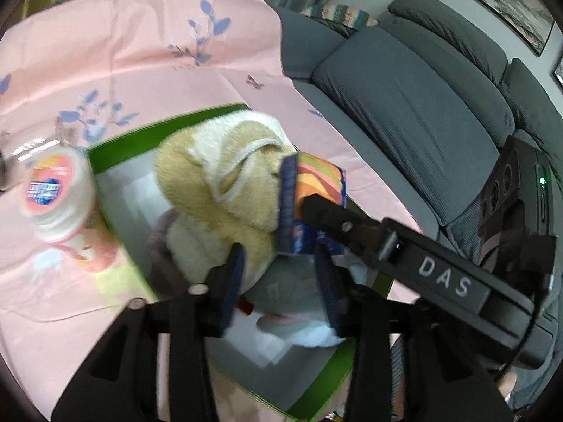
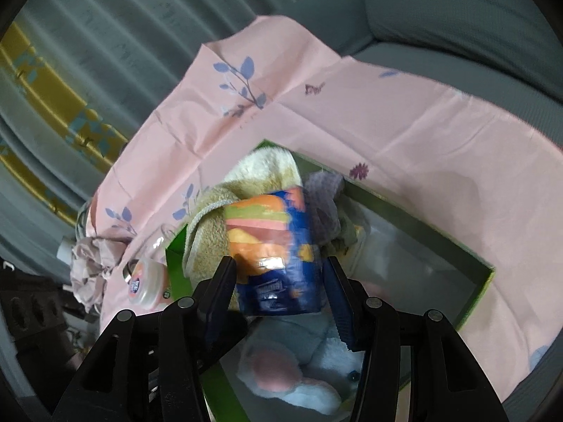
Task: Organize soft objects
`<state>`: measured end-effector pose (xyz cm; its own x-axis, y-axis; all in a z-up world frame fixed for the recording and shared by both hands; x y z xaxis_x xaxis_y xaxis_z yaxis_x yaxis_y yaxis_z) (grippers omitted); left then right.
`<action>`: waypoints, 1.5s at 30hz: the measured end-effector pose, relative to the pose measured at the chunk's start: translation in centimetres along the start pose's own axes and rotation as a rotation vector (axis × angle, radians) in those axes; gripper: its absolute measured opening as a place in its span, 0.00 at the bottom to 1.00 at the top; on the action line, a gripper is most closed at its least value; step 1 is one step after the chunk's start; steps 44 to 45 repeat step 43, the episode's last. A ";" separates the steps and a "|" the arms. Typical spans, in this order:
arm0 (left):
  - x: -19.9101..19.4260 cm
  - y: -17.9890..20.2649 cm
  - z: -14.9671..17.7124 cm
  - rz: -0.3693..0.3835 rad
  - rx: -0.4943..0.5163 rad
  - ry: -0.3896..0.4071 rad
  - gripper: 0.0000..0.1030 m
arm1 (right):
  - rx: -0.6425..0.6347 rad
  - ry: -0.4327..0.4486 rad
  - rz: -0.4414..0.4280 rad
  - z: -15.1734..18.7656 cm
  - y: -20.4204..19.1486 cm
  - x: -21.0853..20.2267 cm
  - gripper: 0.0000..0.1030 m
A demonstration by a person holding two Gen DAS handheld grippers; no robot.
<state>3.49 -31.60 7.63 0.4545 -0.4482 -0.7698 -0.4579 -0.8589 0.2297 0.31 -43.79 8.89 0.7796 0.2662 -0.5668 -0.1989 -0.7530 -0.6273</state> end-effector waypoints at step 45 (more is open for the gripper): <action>-12.3 -4.2 3.1 -0.128 -0.048 0.232 0.99 | -0.301 0.196 0.240 1.4 -8.5 -8.9 0.90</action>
Point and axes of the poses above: each gripper's, at about its wrist camera, not at the fingertips, and x roughly the way its jaws point, y to its right, z to its underside, the point moved 4 cm from there along x, roughly the way its jaws point, and after that the axes turned 9 degrees about -z, right-handed, at the moved point
